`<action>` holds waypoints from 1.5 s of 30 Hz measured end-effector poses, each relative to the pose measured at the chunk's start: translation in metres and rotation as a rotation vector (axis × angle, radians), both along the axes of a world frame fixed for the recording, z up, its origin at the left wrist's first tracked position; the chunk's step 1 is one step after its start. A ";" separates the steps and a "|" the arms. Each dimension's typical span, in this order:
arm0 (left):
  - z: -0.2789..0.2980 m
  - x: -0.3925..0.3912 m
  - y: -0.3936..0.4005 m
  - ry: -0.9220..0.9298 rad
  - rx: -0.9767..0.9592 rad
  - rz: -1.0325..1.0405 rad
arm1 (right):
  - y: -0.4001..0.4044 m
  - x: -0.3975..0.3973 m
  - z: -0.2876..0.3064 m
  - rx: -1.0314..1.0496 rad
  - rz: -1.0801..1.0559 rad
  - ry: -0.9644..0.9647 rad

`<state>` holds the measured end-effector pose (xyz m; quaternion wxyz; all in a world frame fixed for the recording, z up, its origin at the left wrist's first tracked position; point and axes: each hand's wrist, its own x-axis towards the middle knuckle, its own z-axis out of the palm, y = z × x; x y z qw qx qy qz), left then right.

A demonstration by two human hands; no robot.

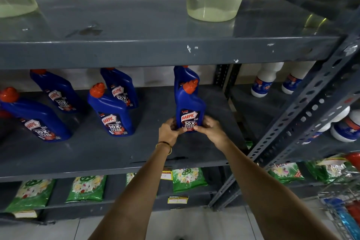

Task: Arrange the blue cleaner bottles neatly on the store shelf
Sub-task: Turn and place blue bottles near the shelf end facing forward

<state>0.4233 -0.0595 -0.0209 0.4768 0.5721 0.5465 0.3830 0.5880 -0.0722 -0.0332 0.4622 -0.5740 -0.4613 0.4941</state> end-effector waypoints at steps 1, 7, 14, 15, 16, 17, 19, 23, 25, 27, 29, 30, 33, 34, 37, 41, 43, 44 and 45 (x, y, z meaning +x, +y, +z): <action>-0.001 0.001 0.000 -0.003 -0.004 0.011 | 0.000 0.000 0.000 0.001 0.001 0.005; 0.000 0.004 -0.004 0.024 -0.008 0.042 | 0.001 -0.009 -0.003 -0.020 -0.041 -0.062; 0.002 0.004 -0.021 0.045 -0.023 0.053 | -0.019 -0.011 -0.001 -0.058 -0.057 -0.094; 0.002 0.003 -0.025 0.036 -0.027 0.047 | -0.024 -0.010 0.000 -0.053 -0.057 -0.103; 0.001 0.003 -0.029 0.028 -0.034 0.041 | -0.029 -0.010 0.001 -0.047 -0.056 -0.110; 0.001 0.002 -0.034 0.027 -0.039 0.034 | -0.034 -0.010 0.001 -0.044 -0.052 -0.109; 0.000 0.001 -0.041 0.034 -0.041 0.029 | -0.043 -0.010 0.003 -0.046 -0.036 -0.097; -0.001 -0.001 -0.054 0.048 -0.040 0.022 | -0.058 -0.011 0.004 -0.053 -0.030 -0.076; -0.002 -0.002 -0.060 0.068 -0.033 0.012 | -0.065 -0.011 0.003 -0.056 -0.037 -0.074; -0.001 -0.002 -0.065 0.079 -0.027 0.000 | -0.072 -0.011 0.003 -0.057 -0.037 -0.078; -0.001 -0.003 -0.069 0.088 -0.026 -0.005 | -0.077 -0.011 0.003 -0.051 -0.032 -0.090; -0.001 -0.003 -0.071 0.094 -0.025 -0.008 | -0.079 -0.011 0.004 -0.048 -0.032 -0.098; -0.001 -0.004 -0.075 0.114 -0.027 -0.012 | -0.085 -0.012 0.003 -0.047 -0.038 -0.111; -0.002 -0.004 -0.076 0.120 -0.026 -0.011 | -0.086 -0.012 0.002 -0.045 -0.040 -0.114; -0.002 -0.003 -0.077 0.139 -0.019 -0.013 | -0.087 -0.013 0.002 -0.042 -0.047 -0.127; -0.002 -0.003 -0.078 0.155 -0.022 -0.015 | -0.088 -0.014 0.002 -0.046 -0.049 -0.159; -0.002 -0.003 -0.078 0.149 -0.023 -0.017 | -0.087 -0.014 0.001 -0.038 -0.050 -0.162; -0.002 -0.003 -0.078 0.144 -0.023 -0.018 | -0.088 -0.015 0.001 -0.038 -0.052 -0.172; -0.002 -0.002 -0.078 0.142 -0.025 -0.016 | -0.088 -0.014 0.001 -0.039 -0.051 -0.177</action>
